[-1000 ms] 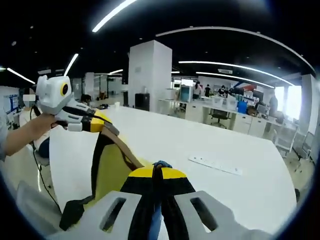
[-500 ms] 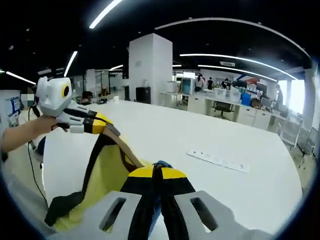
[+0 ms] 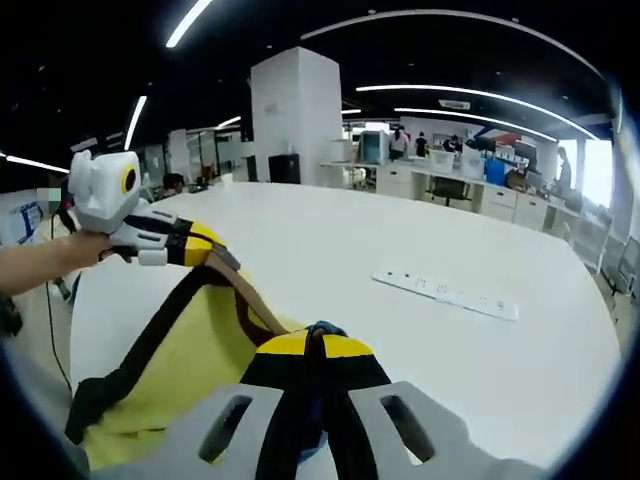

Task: Fold the garment on the visible template until the final outline fits inside the template.

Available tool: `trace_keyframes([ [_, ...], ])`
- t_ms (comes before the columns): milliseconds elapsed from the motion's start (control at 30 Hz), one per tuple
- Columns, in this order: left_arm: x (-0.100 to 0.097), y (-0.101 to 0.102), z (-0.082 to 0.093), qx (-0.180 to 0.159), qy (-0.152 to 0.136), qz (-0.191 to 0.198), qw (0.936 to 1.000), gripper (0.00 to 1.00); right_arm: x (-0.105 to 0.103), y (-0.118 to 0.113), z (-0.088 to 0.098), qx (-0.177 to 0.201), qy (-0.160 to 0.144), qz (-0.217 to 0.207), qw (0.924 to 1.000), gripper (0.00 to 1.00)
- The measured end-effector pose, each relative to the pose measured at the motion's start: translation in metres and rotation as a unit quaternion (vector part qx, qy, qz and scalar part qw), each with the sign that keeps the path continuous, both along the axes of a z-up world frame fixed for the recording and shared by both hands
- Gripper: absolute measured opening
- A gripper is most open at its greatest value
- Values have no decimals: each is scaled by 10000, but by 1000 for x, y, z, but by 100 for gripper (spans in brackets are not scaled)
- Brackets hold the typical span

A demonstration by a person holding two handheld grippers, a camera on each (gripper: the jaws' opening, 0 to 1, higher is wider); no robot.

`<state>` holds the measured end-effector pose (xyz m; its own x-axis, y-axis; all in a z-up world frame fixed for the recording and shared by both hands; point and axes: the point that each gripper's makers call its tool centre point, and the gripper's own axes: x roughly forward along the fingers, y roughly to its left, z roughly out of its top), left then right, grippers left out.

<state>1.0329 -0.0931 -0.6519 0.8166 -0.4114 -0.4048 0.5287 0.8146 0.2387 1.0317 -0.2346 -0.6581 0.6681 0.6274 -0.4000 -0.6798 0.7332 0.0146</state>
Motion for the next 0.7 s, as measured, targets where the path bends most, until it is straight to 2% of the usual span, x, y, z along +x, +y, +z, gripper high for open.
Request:
trace_keyframes([
  [100, 15, 1, -11, 43, 21, 12, 10000, 0, 14, -1, -12, 18, 70, -21, 10000, 3],
  [200, 21, 2, -24, 84, 101, 22, 9999, 0, 18, 0, -23, 20, 121, -34, 9999, 3],
  [267, 33, 2, -32, 87, 165, 17, 9998, 0, 22, 0, -30, 4, 140, -29, 9999, 3],
  [367, 37, 2, -41, 90, 194, 38, 9998, 0, 28, -1, -39, -34, 149, -11, 9999, 3],
  [500, 43, -1, -54, 110, 267, 51, 9996, 0, 46, -5, -55, -45, 232, -56, 9997, 3],
  [700, 53, -2, -73, 94, 432, 23, 9990, 0, 52, -6, -78, -31, 335, -127, 9994, 3],
])
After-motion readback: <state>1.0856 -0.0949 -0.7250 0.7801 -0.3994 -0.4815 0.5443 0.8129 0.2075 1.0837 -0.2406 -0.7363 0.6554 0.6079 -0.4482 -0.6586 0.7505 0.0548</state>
